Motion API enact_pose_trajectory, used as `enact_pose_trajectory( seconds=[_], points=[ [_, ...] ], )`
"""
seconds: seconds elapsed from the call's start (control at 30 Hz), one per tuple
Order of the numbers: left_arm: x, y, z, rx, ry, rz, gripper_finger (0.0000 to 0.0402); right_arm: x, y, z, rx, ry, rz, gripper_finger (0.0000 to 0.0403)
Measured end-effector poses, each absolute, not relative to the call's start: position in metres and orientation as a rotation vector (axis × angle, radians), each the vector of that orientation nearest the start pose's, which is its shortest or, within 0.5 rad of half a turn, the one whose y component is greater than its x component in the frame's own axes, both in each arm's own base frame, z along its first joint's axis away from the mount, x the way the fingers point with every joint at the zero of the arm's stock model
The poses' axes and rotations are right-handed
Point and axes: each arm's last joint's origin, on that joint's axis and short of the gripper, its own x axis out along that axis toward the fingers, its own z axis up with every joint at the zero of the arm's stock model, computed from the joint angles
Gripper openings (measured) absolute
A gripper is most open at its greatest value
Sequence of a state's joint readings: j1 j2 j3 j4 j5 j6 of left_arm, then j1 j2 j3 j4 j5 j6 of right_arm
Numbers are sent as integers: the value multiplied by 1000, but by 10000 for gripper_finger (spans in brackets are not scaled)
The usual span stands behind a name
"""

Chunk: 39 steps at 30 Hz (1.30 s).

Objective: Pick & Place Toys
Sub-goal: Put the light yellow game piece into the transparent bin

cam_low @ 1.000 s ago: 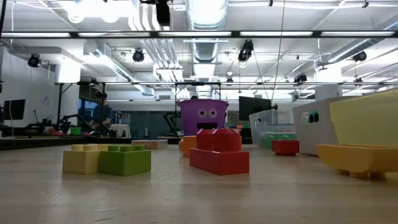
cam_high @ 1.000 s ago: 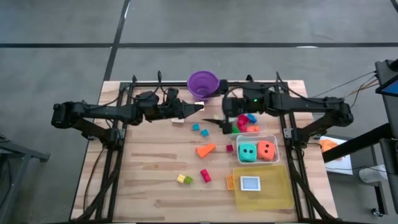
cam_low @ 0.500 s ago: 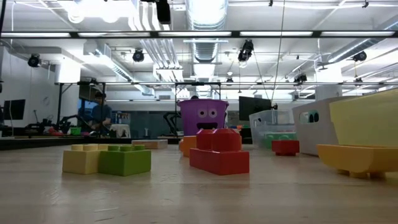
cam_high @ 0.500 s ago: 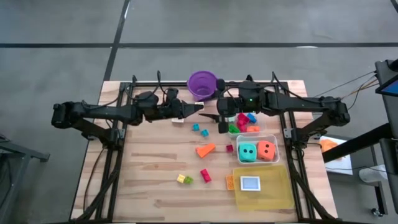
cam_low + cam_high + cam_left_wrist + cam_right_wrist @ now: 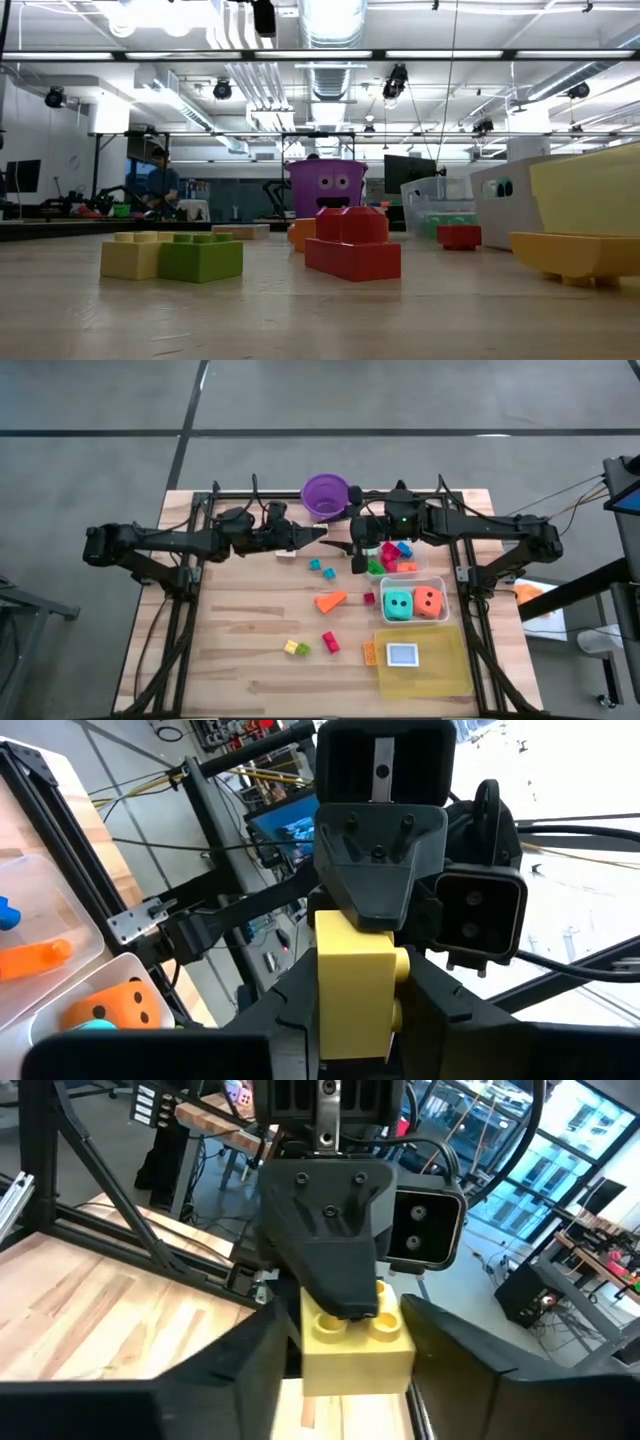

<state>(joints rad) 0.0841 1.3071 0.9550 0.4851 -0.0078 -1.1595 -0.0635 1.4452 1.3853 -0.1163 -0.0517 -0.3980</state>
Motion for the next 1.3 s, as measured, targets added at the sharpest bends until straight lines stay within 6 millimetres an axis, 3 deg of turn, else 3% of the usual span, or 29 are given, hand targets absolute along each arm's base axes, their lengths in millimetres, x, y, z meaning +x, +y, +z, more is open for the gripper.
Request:
enact_pose_trajectory(
  seconds=[0.17, 0.33, 0.87, 1.2, 1.3],
  points=[
    [297, 25, 344, -1151, -179, 0, 78, 330, -19, 393, -386, 176, 26, 253],
    [296, 25, 345, -1151, -190, -4, 78, 330, -19, 393, -390, 179, 26, 268],
    [296, 25, 347, -1141, -194, -21, 78, 332, -18, 395, -416, 138, 39, 151],
    [300, 25, 342, -1147, -185, -13, 78, 331, -17, 395, -395, 148, 54, 142],
    [301, 25, 341, -1148, -180, -3, 117, 330, -17, 394, -384, 165, 59, 142]
  ],
)
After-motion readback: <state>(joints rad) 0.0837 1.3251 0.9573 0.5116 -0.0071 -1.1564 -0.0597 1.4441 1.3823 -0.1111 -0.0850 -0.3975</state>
